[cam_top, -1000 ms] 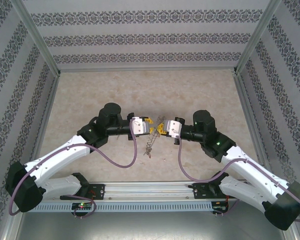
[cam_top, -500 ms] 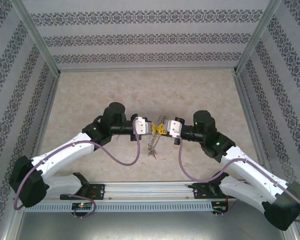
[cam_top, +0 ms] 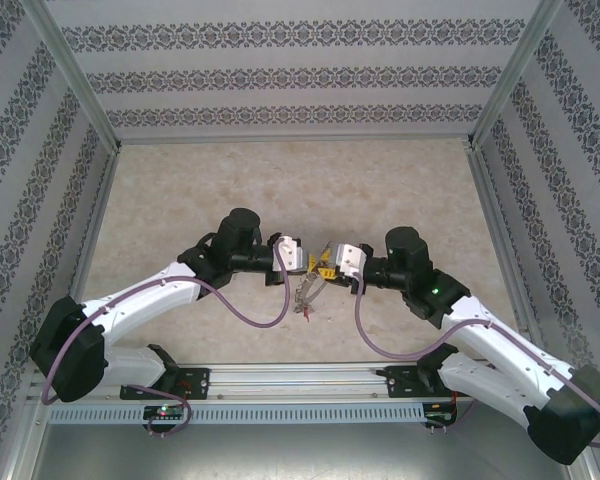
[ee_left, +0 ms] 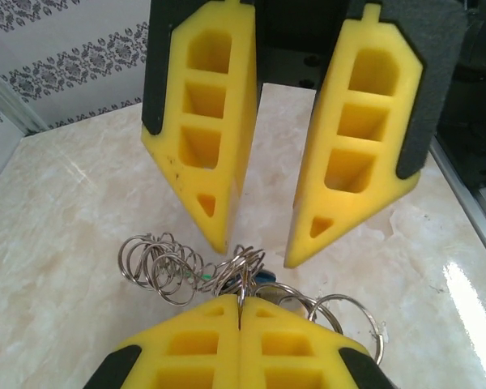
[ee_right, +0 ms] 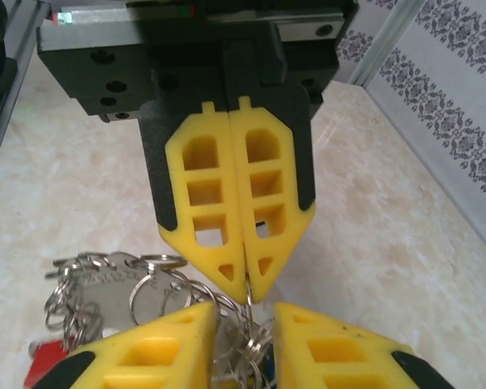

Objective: Put the keys on the keyring

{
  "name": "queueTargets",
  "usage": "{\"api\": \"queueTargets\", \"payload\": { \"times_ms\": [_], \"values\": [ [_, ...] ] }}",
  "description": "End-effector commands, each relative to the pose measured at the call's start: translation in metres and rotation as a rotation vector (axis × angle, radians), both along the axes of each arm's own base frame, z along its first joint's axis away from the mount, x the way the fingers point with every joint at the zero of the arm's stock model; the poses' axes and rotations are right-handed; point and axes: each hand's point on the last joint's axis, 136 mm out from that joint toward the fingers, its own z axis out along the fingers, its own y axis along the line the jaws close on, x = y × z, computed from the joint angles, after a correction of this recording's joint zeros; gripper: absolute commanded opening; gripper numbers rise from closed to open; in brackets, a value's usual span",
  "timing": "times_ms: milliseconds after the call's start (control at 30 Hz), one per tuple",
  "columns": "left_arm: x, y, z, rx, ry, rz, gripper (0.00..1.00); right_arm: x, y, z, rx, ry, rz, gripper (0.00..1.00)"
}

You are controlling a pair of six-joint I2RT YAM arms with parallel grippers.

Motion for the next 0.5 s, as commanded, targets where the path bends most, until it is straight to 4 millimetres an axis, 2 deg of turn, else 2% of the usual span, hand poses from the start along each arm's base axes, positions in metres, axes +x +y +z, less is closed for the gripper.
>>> {"api": "queueTargets", "payload": {
  "times_ms": [0,133,267,367,467],
  "values": [
    [0.009,-0.001,0.018,-0.062,-0.016,0.038,0.0,-0.009,-0.005,-0.007,0.033,0.097,-0.018,0.26],
    [0.017,0.001,0.021,-0.076,0.007,0.081,0.0,-0.016,-0.011,-0.005,0.105,0.164,-0.065,0.32],
    [0.009,0.0,0.022,-0.086,0.007,0.039,0.0,-0.019,-0.018,-0.014,0.078,0.197,-0.1,0.33],
    [0.01,-0.001,0.021,-0.079,0.036,0.048,0.0,-0.024,-0.007,-0.01,0.13,0.248,-0.077,0.28],
    [0.009,-0.001,0.027,-0.096,0.058,0.05,0.0,-0.036,0.007,-0.019,0.117,0.283,-0.039,0.27]
  ]
}}
